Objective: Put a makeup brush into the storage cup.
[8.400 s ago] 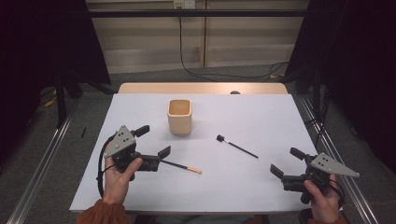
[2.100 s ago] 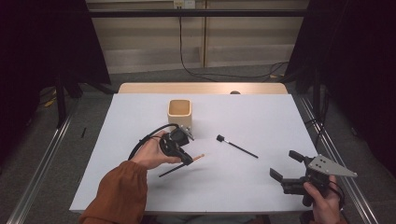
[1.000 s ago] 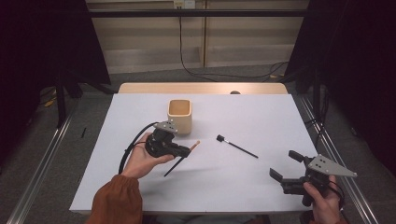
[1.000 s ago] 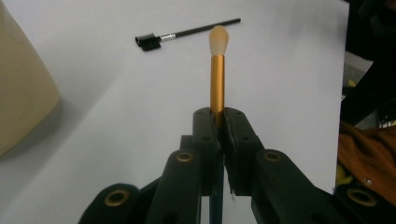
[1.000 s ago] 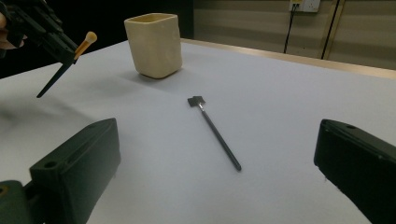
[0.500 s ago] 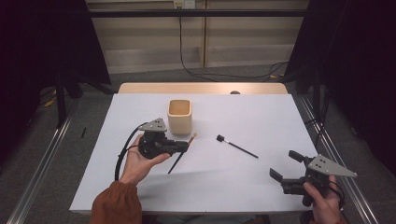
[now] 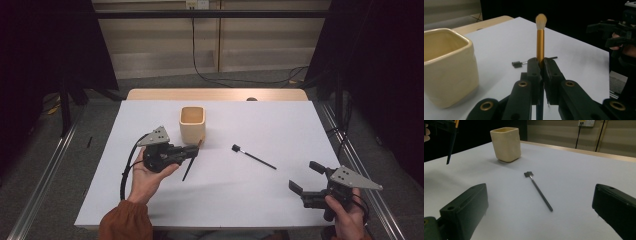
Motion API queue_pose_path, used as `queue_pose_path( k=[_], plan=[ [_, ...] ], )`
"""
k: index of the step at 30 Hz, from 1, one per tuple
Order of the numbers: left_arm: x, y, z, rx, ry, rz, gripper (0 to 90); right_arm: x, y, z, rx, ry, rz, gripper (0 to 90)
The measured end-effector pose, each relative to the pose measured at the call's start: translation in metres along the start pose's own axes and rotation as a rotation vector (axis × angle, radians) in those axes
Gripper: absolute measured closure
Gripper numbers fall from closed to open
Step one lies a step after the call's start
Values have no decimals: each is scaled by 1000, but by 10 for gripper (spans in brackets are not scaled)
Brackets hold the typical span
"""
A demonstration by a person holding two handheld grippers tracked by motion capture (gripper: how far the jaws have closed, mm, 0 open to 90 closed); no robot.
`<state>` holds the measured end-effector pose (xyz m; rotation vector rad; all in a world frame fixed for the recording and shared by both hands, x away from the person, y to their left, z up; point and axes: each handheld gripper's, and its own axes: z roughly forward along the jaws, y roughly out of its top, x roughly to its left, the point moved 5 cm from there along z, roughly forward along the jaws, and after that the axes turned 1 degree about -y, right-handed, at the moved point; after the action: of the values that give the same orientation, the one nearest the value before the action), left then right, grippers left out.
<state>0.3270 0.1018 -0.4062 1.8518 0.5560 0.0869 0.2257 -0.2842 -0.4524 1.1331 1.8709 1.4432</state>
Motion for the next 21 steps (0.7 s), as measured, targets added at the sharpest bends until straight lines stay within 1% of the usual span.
queue_pose_path(
  k=[6, 8, 10, 11, 14, 16, 17, 18, 21],
  plan=[
    [3, 3, -3, -28, 26, 2, 842, 0, 0, 0, -1, 0, 1, 0],
    [4, 4, -4, -42, 24, 3, 842, 0, 0, 0, -2, 0, 2, 0],
    [4, 5, -5, -50, 31, 2, 842, 0, 0, 0, -1, 1, 3, 0],
    [4, 6, -6, -58, 28, -3, 842, 0, 0, 0, -2, 2, 3, 0],
    [4, 8, -7, -59, 34, 9, 842, 0, 0, 0, -3, 4, 0, 0],
    [3, 11, -9, -63, 26, 4, 842, 1, 0, 0, -15, 6, 10, 0],
    [2, 13, -9, -64, 23, 7, 842, 1, 1, 1, -20, 7, 17, 0],
    [1, 15, -10, -61, 34, 16, 842, 1, 0, 1, -22, 8, 16, 0],
    [-1, 21, -10, -70, 39, 28, 842, 2, 1, 1, -35, 12, 29, 0]
  ],
)
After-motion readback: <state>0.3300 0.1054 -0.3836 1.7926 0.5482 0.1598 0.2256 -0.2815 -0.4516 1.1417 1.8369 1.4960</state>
